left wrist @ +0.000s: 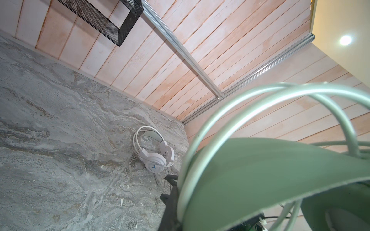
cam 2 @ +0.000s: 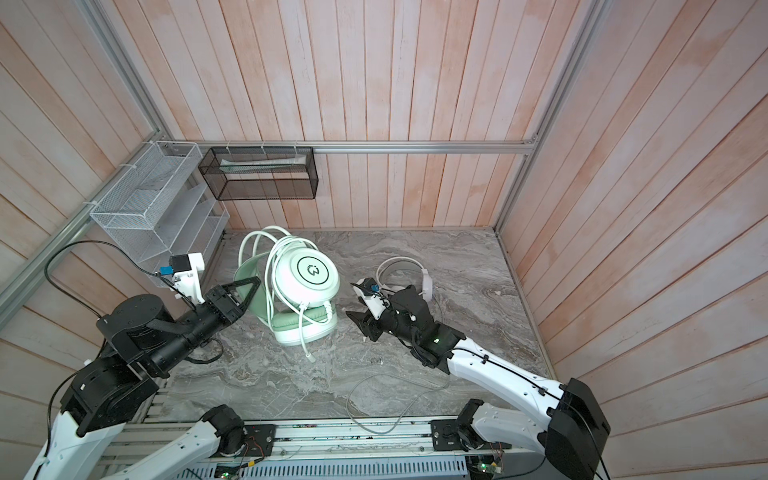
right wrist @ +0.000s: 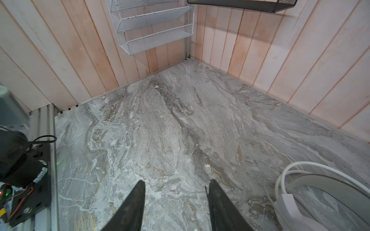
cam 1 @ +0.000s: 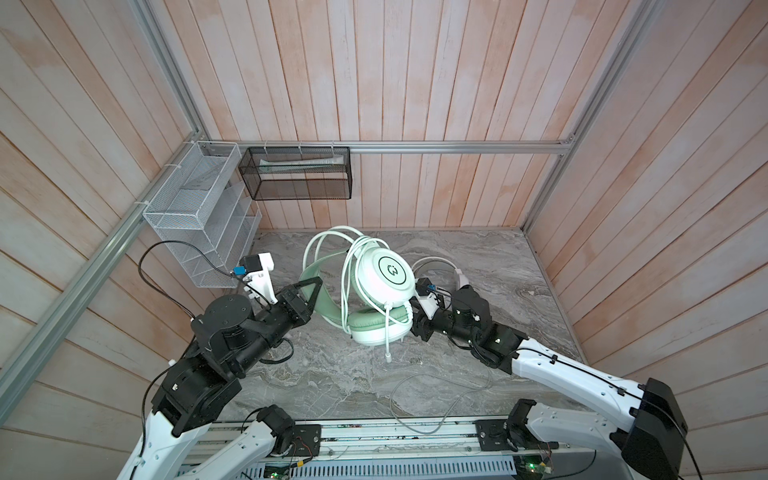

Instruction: Wrap the headphones

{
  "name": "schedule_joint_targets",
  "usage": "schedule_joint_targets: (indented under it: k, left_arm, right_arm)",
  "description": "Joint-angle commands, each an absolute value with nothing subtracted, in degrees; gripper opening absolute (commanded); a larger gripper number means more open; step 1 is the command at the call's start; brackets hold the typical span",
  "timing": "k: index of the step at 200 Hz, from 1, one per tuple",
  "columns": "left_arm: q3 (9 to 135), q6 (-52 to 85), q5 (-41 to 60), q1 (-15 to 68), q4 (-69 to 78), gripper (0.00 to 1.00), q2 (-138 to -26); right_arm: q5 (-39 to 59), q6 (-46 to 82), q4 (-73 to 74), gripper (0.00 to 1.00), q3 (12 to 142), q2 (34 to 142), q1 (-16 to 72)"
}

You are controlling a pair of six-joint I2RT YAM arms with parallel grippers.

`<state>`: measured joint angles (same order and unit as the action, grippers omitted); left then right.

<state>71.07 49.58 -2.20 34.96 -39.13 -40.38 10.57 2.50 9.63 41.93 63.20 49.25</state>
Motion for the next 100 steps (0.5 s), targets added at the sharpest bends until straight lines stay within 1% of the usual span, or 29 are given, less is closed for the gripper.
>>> schedule_joint_targets:
  k: [1,39,100]
  left_arm:
    - [74.17,52.95,-2.28,35.07,-35.82,0.0,-39.73]
    - [74.0,53.79,-1.6,35.07,-35.31,0.0,-40.08]
    - [73.87,55.93,0.39,35.07,-32.9,0.0,-41.07]
  right_arm:
    - [15.71,7.96,18.81,0.54,39.75,59.8,51.57]
    - [16.35,11.16,25.19,0.57,36.49,55.13,52.73]
    - [9.95,8.18,26.3,0.57,36.54,58.38,53.14]
